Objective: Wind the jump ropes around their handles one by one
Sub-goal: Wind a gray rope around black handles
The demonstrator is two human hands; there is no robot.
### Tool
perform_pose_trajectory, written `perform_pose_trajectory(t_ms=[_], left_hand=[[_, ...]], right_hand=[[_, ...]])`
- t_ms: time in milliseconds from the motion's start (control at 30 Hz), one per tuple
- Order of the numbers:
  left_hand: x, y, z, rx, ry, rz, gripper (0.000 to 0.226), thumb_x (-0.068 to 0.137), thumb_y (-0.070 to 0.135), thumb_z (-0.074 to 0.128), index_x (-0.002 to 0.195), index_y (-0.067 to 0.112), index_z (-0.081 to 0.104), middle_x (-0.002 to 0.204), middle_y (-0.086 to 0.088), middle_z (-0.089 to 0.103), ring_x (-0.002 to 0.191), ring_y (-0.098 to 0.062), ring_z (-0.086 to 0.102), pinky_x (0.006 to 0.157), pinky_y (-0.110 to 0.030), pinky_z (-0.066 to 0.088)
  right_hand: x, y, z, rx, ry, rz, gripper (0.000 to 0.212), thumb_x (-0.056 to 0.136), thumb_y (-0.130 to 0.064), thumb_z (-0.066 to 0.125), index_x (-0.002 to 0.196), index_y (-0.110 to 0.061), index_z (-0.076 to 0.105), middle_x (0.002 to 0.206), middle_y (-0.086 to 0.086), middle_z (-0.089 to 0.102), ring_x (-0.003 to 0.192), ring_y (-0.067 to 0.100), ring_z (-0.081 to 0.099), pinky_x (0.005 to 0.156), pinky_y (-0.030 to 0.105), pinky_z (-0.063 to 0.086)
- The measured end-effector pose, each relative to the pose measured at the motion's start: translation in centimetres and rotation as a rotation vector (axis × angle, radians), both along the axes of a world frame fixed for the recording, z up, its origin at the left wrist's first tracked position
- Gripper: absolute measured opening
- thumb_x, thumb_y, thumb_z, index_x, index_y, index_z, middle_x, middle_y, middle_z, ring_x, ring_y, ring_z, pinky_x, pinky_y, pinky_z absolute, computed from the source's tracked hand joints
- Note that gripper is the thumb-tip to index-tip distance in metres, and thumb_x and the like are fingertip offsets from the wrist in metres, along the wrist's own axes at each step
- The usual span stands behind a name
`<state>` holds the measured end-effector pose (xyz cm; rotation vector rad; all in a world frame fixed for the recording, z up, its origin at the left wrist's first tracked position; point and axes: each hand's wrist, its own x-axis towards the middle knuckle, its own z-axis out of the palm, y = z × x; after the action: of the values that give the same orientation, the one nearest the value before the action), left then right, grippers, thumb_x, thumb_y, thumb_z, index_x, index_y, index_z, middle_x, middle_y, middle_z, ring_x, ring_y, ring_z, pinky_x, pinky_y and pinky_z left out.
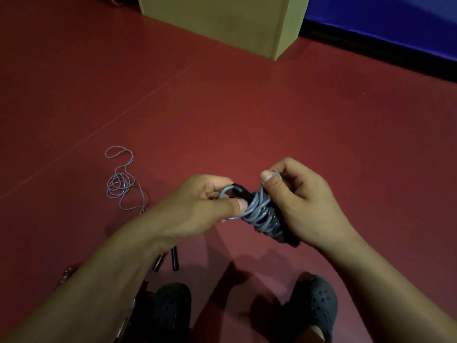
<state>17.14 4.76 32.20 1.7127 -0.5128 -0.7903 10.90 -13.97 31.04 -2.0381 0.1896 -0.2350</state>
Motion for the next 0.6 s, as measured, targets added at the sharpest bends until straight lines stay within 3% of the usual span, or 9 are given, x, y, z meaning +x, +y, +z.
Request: perform_pose_trajectory(t_ms=[100, 167, 233, 333, 467, 600], left_hand=[[-0.5, -0.9, -0.1, -0.091, 0.1, 0.12, 0.013, 0.08, 0.032, 0.062, 0.071, 0.027, 0.072, 0.082, 0.003, 0.069, 0.083, -0.01, 0.064, 0.075, -0.026, 0.051], [-1.0, -1.7, -0.3, -0.202, 0.228, 0.216, 0.013, 0.08, 0.033, 0.065, 0.081, 0.023, 0.074, 0.096, -0.002, 0.073, 0.095, -0.015, 0.067, 0.084, -0.034, 0.053], [-1.4, -2.6, -0.3, -0.294, 0.342, 0.315, 0.016, 0.08, 0.032, 0.073, 0.09, 0.019, 0.072, 0.104, -0.004, 0.074, 0.102, -0.018, 0.068, 0.085, -0.035, 0.054], [-1.8, -3.8, 0.0, -0.389, 0.437, 0.419, 0.033, 0.077, 0.032, 0.067, 0.103, 0.013, 0.069, 0.109, -0.005, 0.075, 0.106, -0.018, 0.07, 0.088, -0.034, 0.053], [-2.0, -4.7, 0.1, -0.405, 0.449, 0.507, 0.037, 0.076, 0.035, 0.065, 0.103, 0.011, 0.069, 0.109, -0.009, 0.075, 0.104, -0.019, 0.071, 0.089, -0.034, 0.057], [-2.2, -5.1, -0.4, -0.28, 0.372, 0.503, 0.052, 0.075, 0.058, 0.058, 0.105, 0.017, 0.072, 0.107, -0.001, 0.076, 0.107, -0.02, 0.069, 0.1, -0.043, 0.05]], right_hand=[[0.2, 0.3, 0.2, 0.081, -0.055, -0.096, 0.025, 0.095, -0.035, 0.06, 0.078, -0.018, 0.055, 0.052, -0.007, 0.043, 0.05, 0.01, 0.035, 0.049, 0.036, 0.032], [0.4, 0.5, 0.4, 0.084, -0.104, -0.179, 0.026, 0.095, -0.035, 0.06, 0.077, -0.017, 0.055, 0.05, -0.008, 0.042, 0.049, 0.008, 0.034, 0.048, 0.034, 0.03], [0.5, 0.9, 0.5, 0.043, -0.148, -0.277, 0.028, 0.095, -0.035, 0.06, 0.074, -0.017, 0.054, 0.048, -0.009, 0.045, 0.046, 0.004, 0.036, 0.047, 0.029, 0.032], [0.4, 1.5, 0.5, -0.001, -0.189, -0.434, 0.027, 0.093, -0.036, 0.061, 0.073, -0.019, 0.055, 0.051, -0.013, 0.053, 0.047, 0.004, 0.046, 0.049, 0.019, 0.033], [0.6, 2.3, 0.0, -0.007, -0.165, -0.579, 0.028, 0.092, -0.04, 0.06, 0.072, -0.022, 0.054, 0.057, -0.008, 0.06, 0.055, 0.008, 0.055, 0.057, 0.028, 0.041], [1.1, 3.2, -0.6, 0.048, -0.14, -0.651, 0.031, 0.091, -0.042, 0.06, 0.072, -0.02, 0.052, 0.06, -0.005, 0.06, 0.059, 0.015, 0.057, 0.065, 0.042, 0.049]])
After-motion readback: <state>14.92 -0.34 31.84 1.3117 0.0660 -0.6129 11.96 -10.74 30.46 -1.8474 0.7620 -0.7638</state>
